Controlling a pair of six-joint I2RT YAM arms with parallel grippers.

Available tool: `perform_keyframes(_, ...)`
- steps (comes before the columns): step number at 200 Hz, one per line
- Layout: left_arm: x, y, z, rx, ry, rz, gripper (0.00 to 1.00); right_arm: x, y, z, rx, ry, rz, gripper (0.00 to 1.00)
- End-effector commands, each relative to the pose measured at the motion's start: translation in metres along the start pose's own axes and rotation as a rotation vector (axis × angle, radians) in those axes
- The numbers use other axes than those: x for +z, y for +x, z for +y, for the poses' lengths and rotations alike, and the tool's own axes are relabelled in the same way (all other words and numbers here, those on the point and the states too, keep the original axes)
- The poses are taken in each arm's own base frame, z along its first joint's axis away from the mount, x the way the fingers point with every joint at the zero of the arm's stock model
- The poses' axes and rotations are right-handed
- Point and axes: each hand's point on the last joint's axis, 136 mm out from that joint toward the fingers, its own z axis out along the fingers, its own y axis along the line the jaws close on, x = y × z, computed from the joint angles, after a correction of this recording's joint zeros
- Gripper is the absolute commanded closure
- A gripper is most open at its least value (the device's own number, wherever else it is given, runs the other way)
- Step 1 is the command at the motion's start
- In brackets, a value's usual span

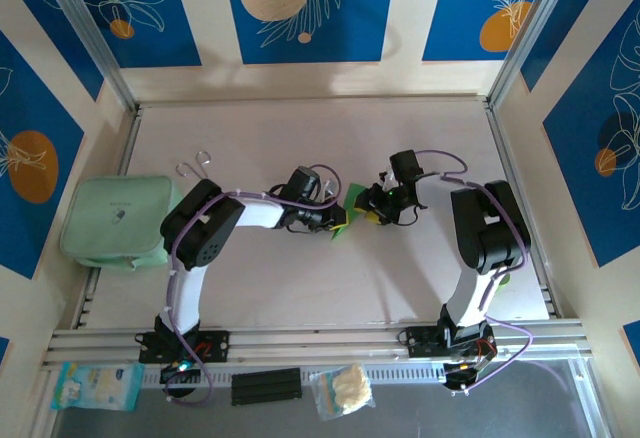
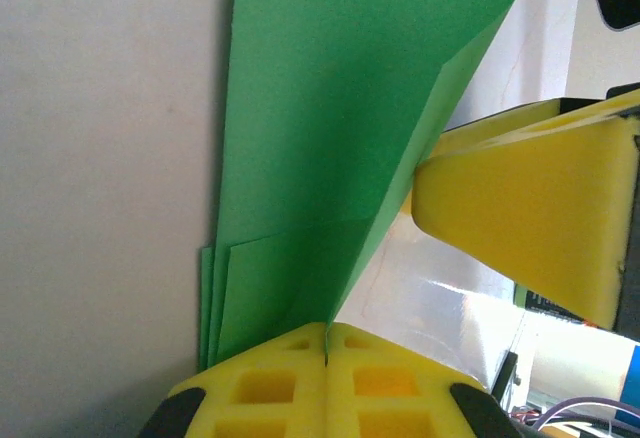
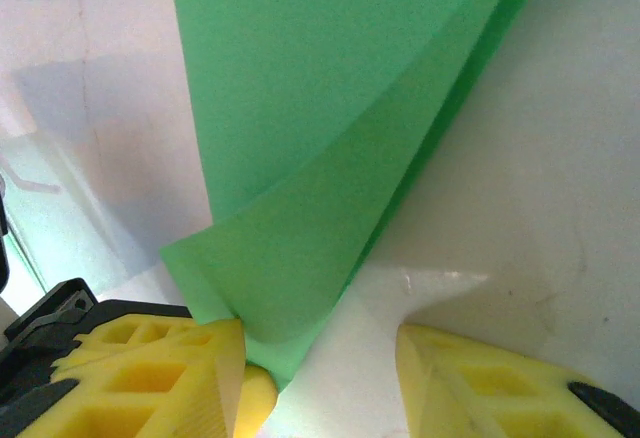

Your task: Fold a paper plane with a square sheet of paper (pick it up from the middle)

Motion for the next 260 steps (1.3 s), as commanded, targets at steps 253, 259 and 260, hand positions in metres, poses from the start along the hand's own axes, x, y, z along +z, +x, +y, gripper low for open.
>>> perform_keyframes(253, -0.025, 0.005, -0.001, -0.01, 0.003, -0.059, 0.77, 0.039, 0.005, -0.026, 0.019, 0.279, 0.098, 0.47)
perform_keyframes(259, -0.025, 0.005, -0.001, -0.009, 0.001, -0.059, 0.76, 0.04, 0.005, -0.026, 0.017, 0.281, 0.1, 0.47)
perform_keyframes(260, -0.025, 0.005, -0.001, -0.008, 0.001, -0.06, 0.76, 0.04, 0.005, -0.026, 0.018, 0.28, 0.1, 0.47)
